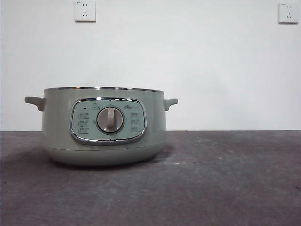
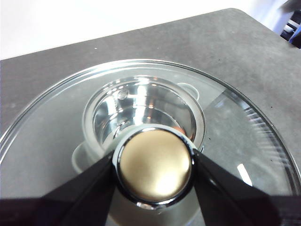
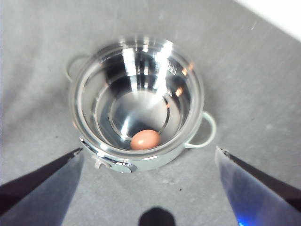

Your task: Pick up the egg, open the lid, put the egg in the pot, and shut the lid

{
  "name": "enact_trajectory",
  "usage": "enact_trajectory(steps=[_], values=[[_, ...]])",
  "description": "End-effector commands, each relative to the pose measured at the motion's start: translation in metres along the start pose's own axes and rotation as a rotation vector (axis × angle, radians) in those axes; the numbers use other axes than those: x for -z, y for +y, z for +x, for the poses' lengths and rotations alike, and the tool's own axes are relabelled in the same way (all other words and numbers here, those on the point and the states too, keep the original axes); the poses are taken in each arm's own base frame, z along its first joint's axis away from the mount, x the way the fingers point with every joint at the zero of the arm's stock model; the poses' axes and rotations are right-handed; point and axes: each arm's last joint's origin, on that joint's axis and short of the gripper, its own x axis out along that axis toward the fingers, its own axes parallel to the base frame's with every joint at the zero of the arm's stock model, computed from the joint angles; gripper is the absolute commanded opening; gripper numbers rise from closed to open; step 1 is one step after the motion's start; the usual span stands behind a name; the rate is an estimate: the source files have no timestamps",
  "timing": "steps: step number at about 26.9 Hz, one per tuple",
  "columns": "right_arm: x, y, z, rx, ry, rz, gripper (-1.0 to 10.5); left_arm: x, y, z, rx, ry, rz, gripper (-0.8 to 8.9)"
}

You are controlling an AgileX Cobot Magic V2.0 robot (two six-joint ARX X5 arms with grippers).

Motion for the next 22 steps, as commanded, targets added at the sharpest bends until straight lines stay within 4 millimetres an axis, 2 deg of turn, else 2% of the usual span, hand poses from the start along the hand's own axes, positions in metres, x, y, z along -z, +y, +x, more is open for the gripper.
enact_trajectory(steps=[1, 6, 9, 10, 14, 22], values=[[0.007, 0.003, -0.027, -0.021, -0.031, -0.011, 4.7, -0.013, 0.001, 0.017, 0.042, -0.037, 0.04, -0.08], [0.027, 0.008, -0.095, -0.012, -0.173, -0.001, 4.7, -0.028, -0.004, 0.082, 0.09, -0.009, 0.087, -0.08], [0.051, 0.011, -0.12, -0.011, -0.189, 0.012, 4.7, -0.03, -0.009, 0.121, 0.097, 0.022, 0.108, -0.08], [0.062, 0.012, -0.126, -0.01, -0.183, 0.015, 4.7, -0.029, -0.01, 0.134, 0.091, 0.033, 0.114, -0.08], [0.092, 0.015, -0.137, 0.01, -0.161, 0.032, 4.7, -0.028, -0.01, 0.163, 0.083, 0.045, 0.136, -0.08], [0.152, 0.02, -0.15, 0.057, -0.129, 0.107, 4.7, -0.024, -0.004, 0.206, 0.082, 0.041, 0.138, -0.08]])
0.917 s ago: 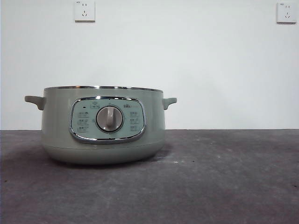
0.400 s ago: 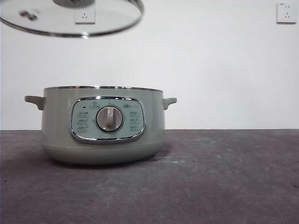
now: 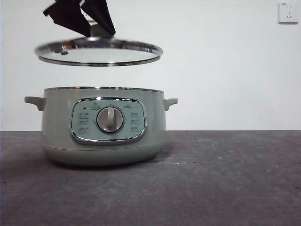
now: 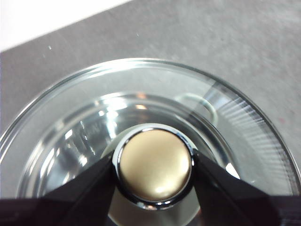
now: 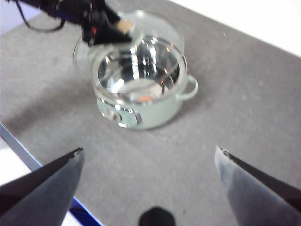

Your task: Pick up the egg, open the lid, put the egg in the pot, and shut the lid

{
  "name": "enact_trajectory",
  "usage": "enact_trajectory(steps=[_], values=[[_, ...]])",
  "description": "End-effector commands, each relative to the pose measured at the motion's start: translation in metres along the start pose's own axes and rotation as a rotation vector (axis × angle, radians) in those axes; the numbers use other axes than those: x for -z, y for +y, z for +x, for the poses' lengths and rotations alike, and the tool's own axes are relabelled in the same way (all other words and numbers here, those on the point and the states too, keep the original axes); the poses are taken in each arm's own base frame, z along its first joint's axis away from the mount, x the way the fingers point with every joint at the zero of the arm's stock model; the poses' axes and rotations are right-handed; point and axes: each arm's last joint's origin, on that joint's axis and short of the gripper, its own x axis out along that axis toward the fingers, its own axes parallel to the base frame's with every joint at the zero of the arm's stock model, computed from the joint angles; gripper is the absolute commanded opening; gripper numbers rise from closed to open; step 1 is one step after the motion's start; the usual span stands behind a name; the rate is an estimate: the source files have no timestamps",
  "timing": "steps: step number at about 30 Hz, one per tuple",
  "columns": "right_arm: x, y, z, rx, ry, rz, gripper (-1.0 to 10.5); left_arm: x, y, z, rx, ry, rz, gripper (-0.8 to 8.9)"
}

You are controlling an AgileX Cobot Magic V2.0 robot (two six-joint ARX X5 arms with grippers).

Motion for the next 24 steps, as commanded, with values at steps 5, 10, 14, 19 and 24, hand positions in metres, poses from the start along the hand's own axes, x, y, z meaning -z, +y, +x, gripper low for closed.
enact_trajectory(steps=[5, 10, 14, 19, 24], values=[[0.043, 0.0, -0.012, 0.066, 0.035, 0.09, 4.7, 0.0, 0.004, 0.023, 0.007, -0.008, 0.015, -0.08], [0.071, 0.0, -0.033, 0.097, -0.026, 0.147, 4.7, 0.007, 0.008, 0.043, -0.014, 0.035, 0.006, -0.08], [0.08, 0.0, -0.045, 0.101, -0.069, 0.17, 4.7, 0.01, 0.01, 0.049, -0.038, 0.052, 0.004, -0.08], [0.082, 0.0, -0.047, 0.101, -0.077, 0.171, 4.7, 0.009, 0.01, 0.049, -0.039, 0.048, 0.005, -0.08], [0.082, 0.0, -0.047, 0.101, -0.077, 0.172, 4.7, 0.009, 0.01, 0.049, -0.039, 0.046, 0.005, -0.08]])
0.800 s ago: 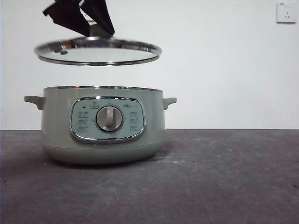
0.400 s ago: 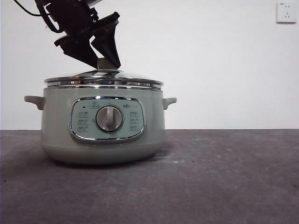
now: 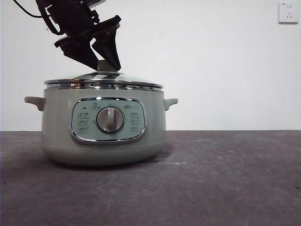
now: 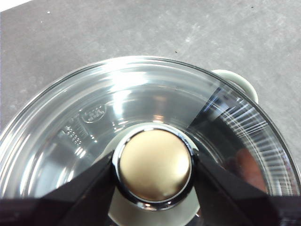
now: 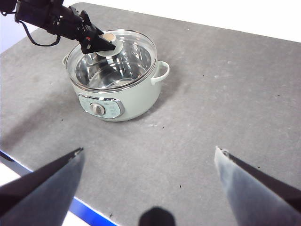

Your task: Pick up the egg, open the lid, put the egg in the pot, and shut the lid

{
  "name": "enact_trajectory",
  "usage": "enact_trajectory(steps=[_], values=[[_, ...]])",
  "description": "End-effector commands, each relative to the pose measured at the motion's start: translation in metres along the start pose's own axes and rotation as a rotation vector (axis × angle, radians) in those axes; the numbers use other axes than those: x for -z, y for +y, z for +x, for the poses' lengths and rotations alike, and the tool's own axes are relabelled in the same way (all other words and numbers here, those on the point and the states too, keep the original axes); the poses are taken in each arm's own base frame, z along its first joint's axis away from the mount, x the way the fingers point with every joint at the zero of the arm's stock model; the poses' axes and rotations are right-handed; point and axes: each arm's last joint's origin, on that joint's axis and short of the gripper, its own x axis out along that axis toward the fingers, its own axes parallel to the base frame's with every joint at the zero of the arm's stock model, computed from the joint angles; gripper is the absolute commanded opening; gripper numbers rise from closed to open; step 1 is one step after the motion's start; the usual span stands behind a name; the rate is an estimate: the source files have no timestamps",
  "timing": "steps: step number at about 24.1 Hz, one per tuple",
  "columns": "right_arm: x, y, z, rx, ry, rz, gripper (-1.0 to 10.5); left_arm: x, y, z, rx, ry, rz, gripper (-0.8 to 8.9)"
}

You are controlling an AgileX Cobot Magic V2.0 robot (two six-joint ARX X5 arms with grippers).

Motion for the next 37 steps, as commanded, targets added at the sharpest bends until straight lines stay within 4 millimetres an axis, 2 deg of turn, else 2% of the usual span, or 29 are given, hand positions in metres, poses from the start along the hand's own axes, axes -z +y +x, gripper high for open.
enact_trajectory(steps=[1, 8, 15, 16, 18, 19, 24, 27, 29, 33, 37], values=[[0.004, 0.0, 0.0, 0.004, 0.025, 0.009, 4.7, -0.008, 0.0, -0.003, 0.003, -0.059, 0.022, -0.08], [0.004, 0.0, 0.0, 0.004, 0.025, 0.014, 4.7, -0.003, -0.003, 0.012, 0.022, -0.02, 0.021, -0.08], [0.004, 0.0, 0.0, 0.004, 0.025, 0.013, 4.7, 0.006, -0.003, 0.013, 0.03, 0.068, 0.004, 0.1], [0.004, 0.0, 0.0, 0.004, 0.025, 0.013, 4.7, 0.006, -0.003, 0.013, 0.031, 0.073, 0.003, 0.62], [0.004, 0.0, 0.0, 0.004, 0.025, 0.013, 4.7, 0.006, -0.003, 0.013, 0.031, 0.071, 0.003, 2.8], [0.004, 0.0, 0.0, 0.004, 0.025, 0.013, 4.7, 0.006, -0.003, 0.013, 0.031, 0.069, 0.004, 3.55], [0.004, 0.0, 0.0, 0.004, 0.025, 0.013, 4.7, 0.002, -0.004, 0.004, 0.027, 0.045, 0.006, 3.54], [0.004, 0.0, 0.0, 0.004, 0.025, 0.013, 4.7, -0.005, -0.005, -0.016, 0.017, -0.006, 0.014, 3.54], [0.004, 0.0, 0.0, 0.004, 0.025, 0.013, 4.7, -0.01, -0.005, -0.036, 0.007, -0.05, 0.016, 3.54], [0.004, 0.0, 0.0, 0.004, 0.026, 0.011, 4.7, -0.01, -0.014, -0.093, 0.004, -0.085, 0.021, 3.53], [0.003, 0.0, 0.001, 0.004, 0.027, 0.007, 4.7, 0.01, -0.025, -0.154, 0.04, -0.026, -0.019, 3.5]])
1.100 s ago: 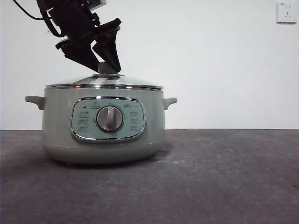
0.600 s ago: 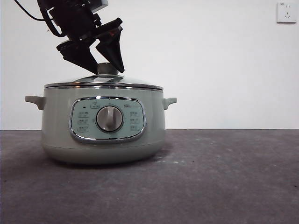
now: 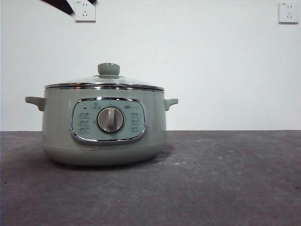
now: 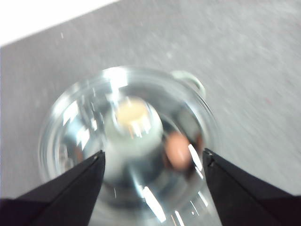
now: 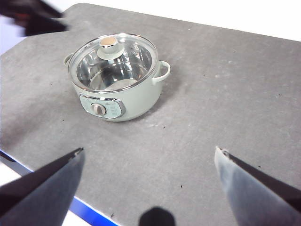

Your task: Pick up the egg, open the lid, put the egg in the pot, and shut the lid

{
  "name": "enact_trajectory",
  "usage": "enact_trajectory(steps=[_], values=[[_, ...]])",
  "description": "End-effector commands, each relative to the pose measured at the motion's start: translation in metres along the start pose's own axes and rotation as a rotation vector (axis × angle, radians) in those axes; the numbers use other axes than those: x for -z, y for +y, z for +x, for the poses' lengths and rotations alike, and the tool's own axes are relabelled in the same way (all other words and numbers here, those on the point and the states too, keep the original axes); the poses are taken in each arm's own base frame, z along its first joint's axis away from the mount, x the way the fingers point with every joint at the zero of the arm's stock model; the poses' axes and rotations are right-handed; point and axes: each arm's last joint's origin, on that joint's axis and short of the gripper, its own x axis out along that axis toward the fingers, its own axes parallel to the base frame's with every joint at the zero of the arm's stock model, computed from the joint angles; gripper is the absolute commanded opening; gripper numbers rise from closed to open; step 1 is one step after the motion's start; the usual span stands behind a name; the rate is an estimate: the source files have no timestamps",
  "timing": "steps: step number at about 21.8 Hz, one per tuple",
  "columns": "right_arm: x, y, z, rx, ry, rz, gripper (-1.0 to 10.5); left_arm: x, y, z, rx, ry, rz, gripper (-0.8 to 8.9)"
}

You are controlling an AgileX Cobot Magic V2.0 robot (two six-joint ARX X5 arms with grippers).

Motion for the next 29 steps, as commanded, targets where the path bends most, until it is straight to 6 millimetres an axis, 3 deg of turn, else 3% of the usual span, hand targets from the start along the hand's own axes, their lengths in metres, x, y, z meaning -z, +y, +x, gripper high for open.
enact_trajectory(steps=[1, 7, 17, 19, 22, 23, 29], values=[[0.003, 0.0, 0.001, 0.004, 0.028, 0.0, 4.7, 0.011, -0.007, -0.029, 0.053, 0.027, -0.04, 3.5], [0.003, 0.0, 0.001, 0.004, 0.028, 0.001, 4.7, 0.027, -0.02, -0.07, 0.205, 0.031, -0.078, 3.46], [0.003, 0.0, 0.001, 0.003, 0.028, 0.001, 4.6, 0.037, -0.025, -0.082, 0.287, 0.075, -0.095, 3.36], [0.003, 0.0, 0.001, 0.003, 0.029, 0.001, 3.3, 0.037, -0.025, -0.082, 0.288, 0.083, -0.097, 2.31], [0.003, 0.0, 0.001, 0.003, 0.028, 0.0, 0.3, 0.037, -0.025, -0.082, 0.288, 0.082, -0.097, -0.21], [0.003, 0.0, 0.001, 0.003, 0.028, 0.0, -0.2, 0.037, -0.025, -0.082, 0.29, 0.082, -0.096, -0.05], [0.003, 0.0, 0.001, 0.007, 0.028, -0.001, -0.1, 0.037, -0.027, -0.082, 0.3, 0.082, -0.086, -0.06]])
